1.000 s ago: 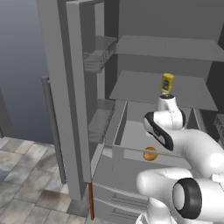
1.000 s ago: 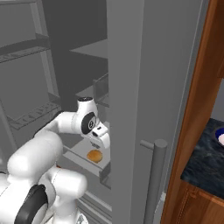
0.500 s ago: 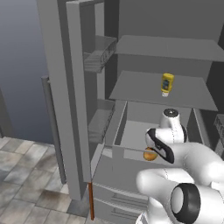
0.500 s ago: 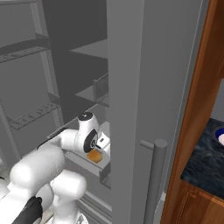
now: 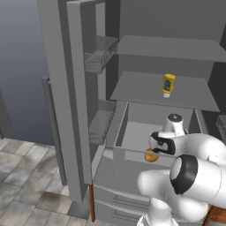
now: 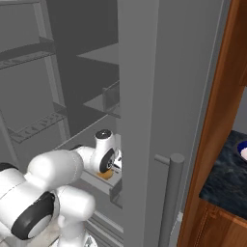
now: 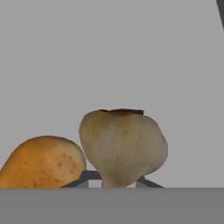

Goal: Place the garlic and potato inside the fridge drawer. Close the drawer after placing the vegetables.

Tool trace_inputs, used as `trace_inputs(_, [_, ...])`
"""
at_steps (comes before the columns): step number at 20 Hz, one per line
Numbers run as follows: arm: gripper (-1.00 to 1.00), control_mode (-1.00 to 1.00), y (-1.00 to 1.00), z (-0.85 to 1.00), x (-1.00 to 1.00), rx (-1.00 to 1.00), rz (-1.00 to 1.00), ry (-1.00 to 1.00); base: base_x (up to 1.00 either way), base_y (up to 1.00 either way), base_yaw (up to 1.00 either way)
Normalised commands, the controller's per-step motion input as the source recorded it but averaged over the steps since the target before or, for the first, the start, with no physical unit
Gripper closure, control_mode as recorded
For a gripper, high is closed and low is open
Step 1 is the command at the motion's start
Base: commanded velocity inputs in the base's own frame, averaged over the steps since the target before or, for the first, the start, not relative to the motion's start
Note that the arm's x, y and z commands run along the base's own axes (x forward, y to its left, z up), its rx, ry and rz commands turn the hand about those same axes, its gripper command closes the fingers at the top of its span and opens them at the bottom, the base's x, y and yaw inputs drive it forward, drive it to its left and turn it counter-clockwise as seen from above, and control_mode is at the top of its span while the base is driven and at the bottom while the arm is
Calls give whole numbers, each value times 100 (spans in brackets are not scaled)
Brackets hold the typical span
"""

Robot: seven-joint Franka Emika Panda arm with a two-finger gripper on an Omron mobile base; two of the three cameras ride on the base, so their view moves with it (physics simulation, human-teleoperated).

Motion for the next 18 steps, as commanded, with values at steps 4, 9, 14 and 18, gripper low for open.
trace_inputs(4, [-100,-100,-6,-47,0,0,6,-1,0,0,0])
trace_inputs(9, [-100,-100,-14,-5,0,0,3,-6,0,0,0])
trace_inputs(14, [-100,-100,-1,37,0,0,0,-4,0,0,0])
trace_inputs(18, [-100,-100,22,95,-17,-6,1,-9,0,0,0])
